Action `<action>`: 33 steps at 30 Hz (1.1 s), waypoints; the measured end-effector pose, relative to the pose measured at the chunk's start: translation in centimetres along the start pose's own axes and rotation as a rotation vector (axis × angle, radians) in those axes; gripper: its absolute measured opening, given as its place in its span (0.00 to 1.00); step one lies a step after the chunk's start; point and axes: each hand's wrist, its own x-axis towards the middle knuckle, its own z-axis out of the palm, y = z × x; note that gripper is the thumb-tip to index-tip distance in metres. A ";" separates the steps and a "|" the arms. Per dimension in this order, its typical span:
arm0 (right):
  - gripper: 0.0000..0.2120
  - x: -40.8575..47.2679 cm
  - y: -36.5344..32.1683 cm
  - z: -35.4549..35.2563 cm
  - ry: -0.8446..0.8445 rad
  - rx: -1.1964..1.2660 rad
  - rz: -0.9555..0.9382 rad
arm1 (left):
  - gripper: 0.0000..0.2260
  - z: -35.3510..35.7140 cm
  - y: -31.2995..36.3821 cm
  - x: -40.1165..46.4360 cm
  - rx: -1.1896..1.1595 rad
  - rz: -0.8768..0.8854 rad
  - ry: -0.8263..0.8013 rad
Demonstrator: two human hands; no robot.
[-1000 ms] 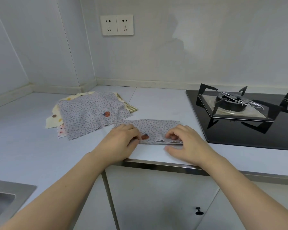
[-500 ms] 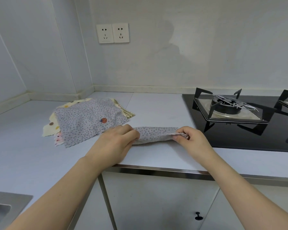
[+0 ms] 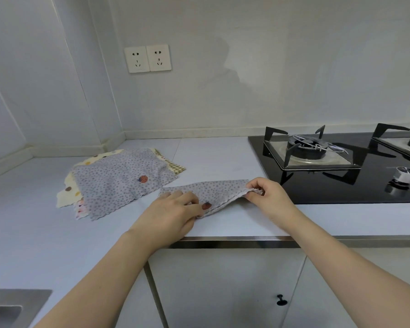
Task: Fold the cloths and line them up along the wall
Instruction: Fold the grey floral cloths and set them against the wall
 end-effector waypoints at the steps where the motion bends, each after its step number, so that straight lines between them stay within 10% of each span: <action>1: 0.02 0.0 -0.1 -0.1 0.000 0.003 0.009 | 0.12 0.0 -0.2 0.0 0.004 -0.009 0.006; 21: 0.08 -0.3 -4.5 -6.3 -0.079 -0.452 -0.223 | 0.11 -0.4 -0.1 -0.3 0.147 -0.185 -0.001; 33: 0.09 -0.3 -6.5 -8.0 -0.034 -0.426 -0.304 | 0.13 -4.1 -1.3 0.2 -0.200 -0.434 0.246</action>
